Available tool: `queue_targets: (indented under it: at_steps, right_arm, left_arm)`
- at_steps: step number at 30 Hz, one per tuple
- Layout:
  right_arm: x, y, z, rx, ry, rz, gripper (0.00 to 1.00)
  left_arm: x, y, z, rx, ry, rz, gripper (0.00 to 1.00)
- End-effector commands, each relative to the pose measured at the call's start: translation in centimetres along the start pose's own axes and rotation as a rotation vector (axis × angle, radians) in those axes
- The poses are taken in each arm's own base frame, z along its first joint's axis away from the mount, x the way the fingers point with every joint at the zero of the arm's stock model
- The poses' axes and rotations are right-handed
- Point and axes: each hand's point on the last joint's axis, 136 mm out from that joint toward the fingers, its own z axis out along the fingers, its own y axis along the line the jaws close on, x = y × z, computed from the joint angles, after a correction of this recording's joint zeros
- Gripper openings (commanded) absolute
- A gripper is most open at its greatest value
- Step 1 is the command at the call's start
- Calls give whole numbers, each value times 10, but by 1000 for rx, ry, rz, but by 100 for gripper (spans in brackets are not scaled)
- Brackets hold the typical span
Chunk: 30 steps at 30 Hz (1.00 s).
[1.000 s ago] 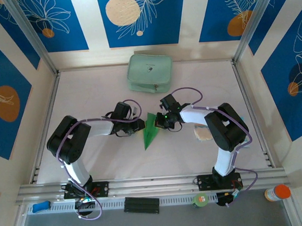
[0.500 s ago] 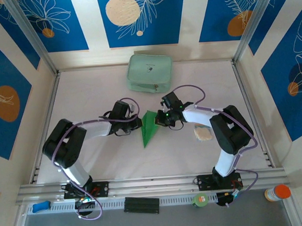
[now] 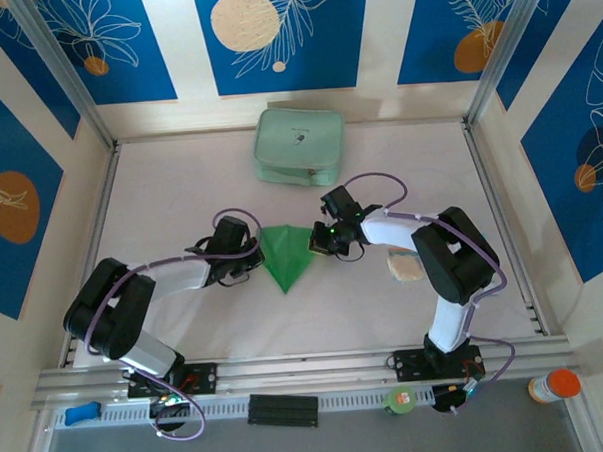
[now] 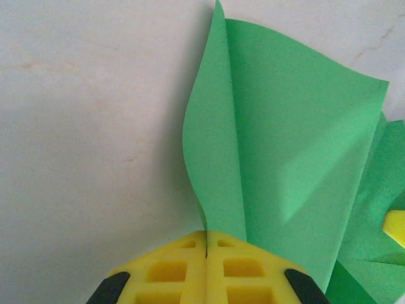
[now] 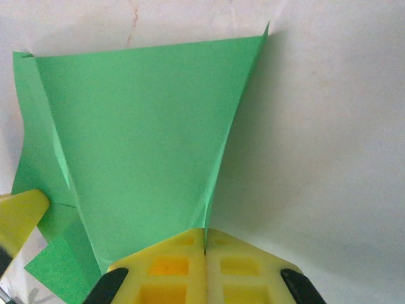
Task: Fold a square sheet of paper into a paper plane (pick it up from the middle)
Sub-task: Move the paper plane to the top-center of the table.
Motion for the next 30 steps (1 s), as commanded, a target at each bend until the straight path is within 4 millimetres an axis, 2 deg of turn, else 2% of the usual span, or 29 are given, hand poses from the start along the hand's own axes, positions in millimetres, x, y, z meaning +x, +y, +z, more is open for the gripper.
queue_targets:
  at_steps: [1, 6, 10, 19, 23, 30]
  right_arm:
    - [2, 7, 7, -19, 28, -6, 0]
    - [5, 16, 11, -49, 58, -42, 1]
    - [4, 21, 13, -67, 67, -56, 1]
    - [4, 21, 14, -64, 76, -59, 1]
    - [4, 22, 14, -65, 77, -59, 1]
    - [5, 21, 15, -62, 81, -55, 1]
  left_arm:
    - [0, 4, -2, -15, -8, -21, 5]
    - [-6, -5, -14, -16, -7, 18, 23]
    - [-5, -6, -29, -21, -17, 37, 29]
    - [23, -27, -49, 36, 21, 83, 31]
    - [34, -45, -45, 84, 59, 99, 29]
    - [43, -55, -26, 88, 111, 107, 31]
